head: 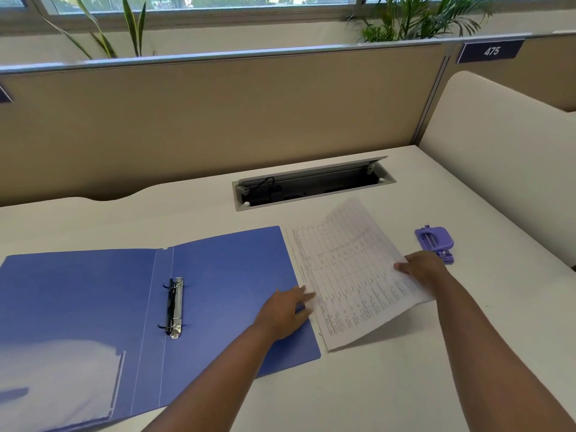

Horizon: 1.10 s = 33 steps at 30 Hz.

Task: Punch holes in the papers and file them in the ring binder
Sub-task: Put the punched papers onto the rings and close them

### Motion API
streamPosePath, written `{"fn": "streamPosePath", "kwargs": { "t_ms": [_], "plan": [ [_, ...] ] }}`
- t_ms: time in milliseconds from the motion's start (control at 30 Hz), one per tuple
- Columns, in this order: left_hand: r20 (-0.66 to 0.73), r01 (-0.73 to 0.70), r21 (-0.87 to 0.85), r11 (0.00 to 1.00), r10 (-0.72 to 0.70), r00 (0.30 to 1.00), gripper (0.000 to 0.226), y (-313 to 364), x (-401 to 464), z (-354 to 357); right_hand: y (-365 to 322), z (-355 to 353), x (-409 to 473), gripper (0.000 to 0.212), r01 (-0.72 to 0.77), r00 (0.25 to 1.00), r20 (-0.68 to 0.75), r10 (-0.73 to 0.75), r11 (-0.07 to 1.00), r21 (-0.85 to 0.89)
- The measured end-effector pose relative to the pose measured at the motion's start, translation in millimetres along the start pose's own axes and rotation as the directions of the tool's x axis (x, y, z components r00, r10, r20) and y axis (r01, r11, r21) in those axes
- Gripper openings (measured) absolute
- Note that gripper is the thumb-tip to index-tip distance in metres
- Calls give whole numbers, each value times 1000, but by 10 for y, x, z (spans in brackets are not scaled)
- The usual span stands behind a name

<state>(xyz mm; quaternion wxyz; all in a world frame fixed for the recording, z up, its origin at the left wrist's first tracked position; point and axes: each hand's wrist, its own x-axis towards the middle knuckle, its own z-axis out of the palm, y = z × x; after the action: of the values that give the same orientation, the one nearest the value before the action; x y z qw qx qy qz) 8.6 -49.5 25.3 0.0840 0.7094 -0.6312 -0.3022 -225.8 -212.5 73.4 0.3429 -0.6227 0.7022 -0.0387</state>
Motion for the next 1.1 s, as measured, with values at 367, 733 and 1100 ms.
{"fn": "streamPosePath", "kwargs": {
  "t_ms": [367, 733, 1100],
  "plan": [
    [86, 148, 257, 955, -175, 981, 162, -793, -557, -205, 10, -251, -110, 37, 3, 1000, -14, 7, 820, 573],
    [69, 92, 217, 972, -110, 992, 128, -319, -326, 59, -128, 50, -260, 35, -5, 996, 71, -46, 809, 588],
    [72, 153, 125, 980, -163, 984, 128, 359, -71, 391, -235, 114, -424, 29, -9, 990, 121, -76, 812, 584]
  ]
}}
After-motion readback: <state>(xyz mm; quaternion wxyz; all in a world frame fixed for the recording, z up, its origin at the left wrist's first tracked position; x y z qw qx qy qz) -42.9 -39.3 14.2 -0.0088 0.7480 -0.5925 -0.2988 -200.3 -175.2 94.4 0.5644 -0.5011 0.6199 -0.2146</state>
